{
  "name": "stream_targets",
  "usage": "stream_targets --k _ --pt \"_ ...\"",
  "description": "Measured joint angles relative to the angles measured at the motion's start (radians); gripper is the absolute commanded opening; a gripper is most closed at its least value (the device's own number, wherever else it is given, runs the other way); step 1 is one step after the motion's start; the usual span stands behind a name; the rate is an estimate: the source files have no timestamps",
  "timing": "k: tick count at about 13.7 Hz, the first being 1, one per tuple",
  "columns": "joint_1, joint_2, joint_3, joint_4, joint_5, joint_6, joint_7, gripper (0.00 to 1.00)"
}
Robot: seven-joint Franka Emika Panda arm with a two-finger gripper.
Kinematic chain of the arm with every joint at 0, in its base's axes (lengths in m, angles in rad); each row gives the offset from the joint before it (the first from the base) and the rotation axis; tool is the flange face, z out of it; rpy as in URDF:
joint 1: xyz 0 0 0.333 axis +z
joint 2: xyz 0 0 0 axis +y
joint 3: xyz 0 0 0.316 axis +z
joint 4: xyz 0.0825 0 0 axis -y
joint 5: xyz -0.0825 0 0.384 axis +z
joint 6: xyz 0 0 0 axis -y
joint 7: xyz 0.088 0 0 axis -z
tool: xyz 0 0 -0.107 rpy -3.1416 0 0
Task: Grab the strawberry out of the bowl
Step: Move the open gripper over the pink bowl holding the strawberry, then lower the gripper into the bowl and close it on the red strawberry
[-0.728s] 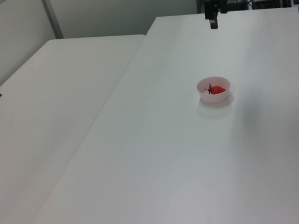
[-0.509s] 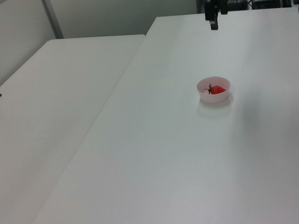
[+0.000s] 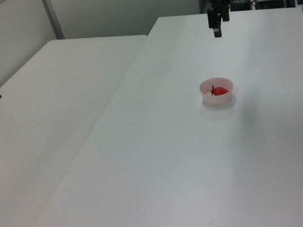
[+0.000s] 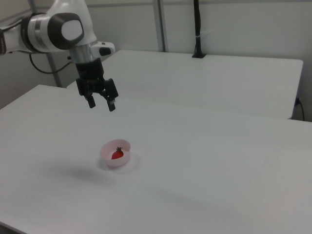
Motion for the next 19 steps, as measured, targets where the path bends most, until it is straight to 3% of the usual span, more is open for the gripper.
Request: stream_targets --k 3,6,19 --pt "0.001 0.08 0.003 -0.002 0.043 0.032 -0.079 0.85" --pt "0.001 0.14 0.004 -0.003 0.06 0.074 -0.073 0.79" --pt "-0.014 0.316 -0.001 -0.034 0.061 0.183 0.111 0.73"
